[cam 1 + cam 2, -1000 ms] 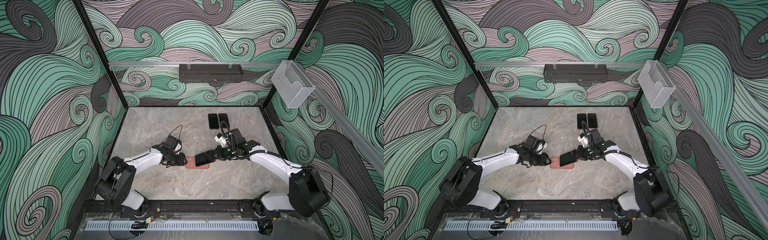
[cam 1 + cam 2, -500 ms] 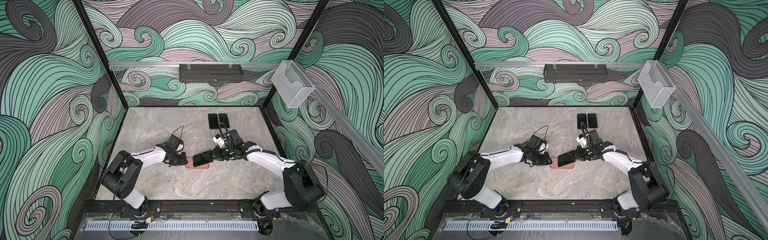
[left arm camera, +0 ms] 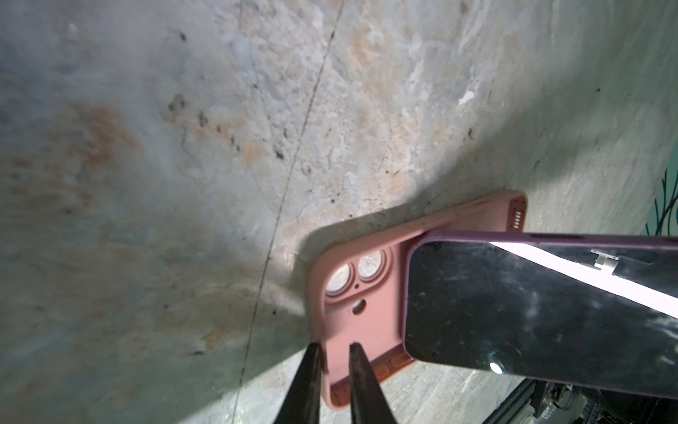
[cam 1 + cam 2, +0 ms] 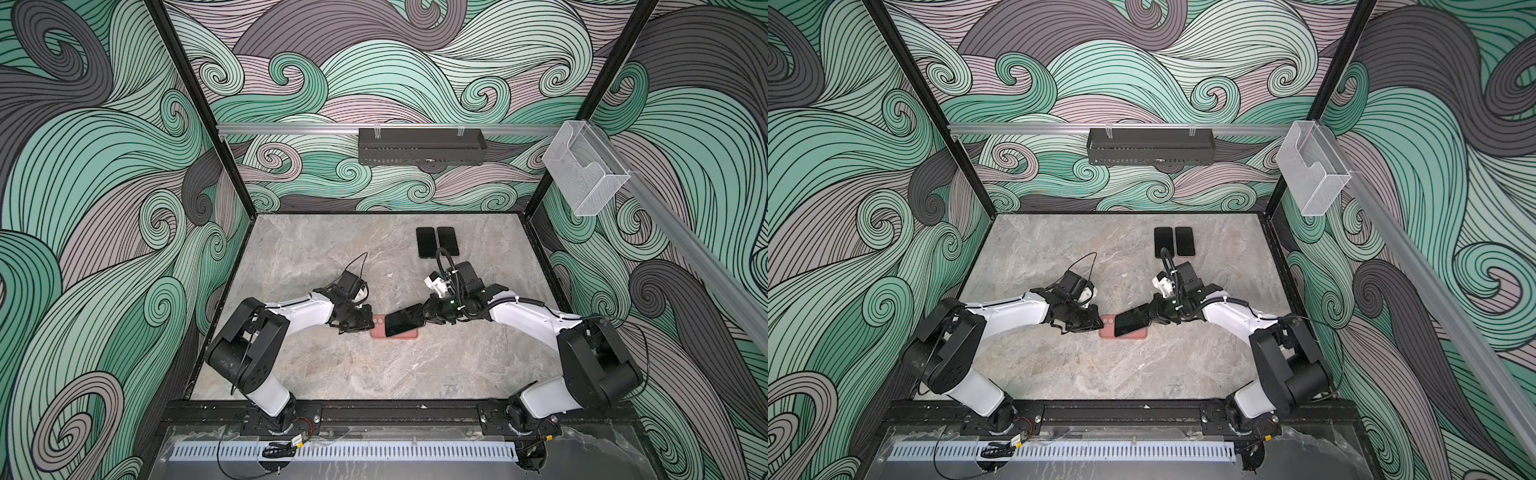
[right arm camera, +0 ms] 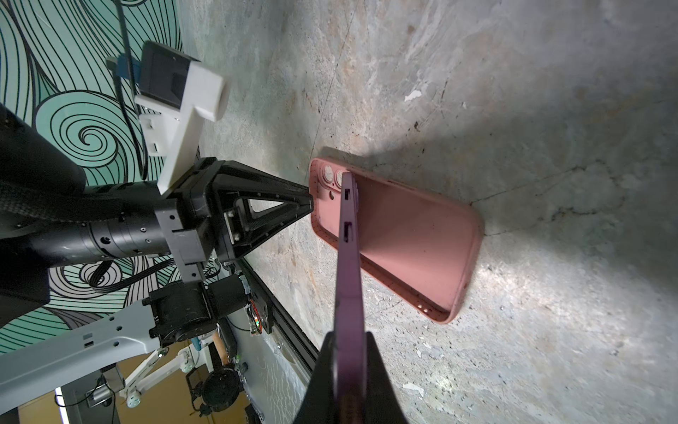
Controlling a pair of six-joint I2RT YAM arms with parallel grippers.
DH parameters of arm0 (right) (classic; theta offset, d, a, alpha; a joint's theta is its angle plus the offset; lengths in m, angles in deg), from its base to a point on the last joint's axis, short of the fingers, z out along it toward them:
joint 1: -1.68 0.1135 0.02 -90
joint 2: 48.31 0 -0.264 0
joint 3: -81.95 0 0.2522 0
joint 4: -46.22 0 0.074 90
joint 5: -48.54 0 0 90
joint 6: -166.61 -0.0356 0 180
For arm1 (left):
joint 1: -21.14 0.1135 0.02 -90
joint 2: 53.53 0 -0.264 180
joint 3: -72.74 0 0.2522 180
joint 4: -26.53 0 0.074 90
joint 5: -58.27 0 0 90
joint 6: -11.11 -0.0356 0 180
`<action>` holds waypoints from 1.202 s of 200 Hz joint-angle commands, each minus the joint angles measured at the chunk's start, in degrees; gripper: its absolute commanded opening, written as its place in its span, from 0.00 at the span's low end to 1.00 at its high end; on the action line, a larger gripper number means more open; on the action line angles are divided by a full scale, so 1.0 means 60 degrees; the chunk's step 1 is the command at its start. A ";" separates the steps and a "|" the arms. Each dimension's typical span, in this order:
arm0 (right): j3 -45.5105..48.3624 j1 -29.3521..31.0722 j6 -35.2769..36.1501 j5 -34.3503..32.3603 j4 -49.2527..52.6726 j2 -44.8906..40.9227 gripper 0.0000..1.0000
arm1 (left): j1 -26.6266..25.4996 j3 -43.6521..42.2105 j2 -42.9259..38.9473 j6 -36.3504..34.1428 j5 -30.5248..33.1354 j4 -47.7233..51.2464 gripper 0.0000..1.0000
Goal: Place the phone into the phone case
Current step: 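Lower the phone edge into the pink case with right while left holds it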
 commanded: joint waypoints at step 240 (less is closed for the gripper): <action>0.0587 -0.0065 -0.0489 0.0791 -0.1805 0.1698 0.00 | -0.0219 0.0013 0.0153 0.0523 -0.0761 -0.0989 0.12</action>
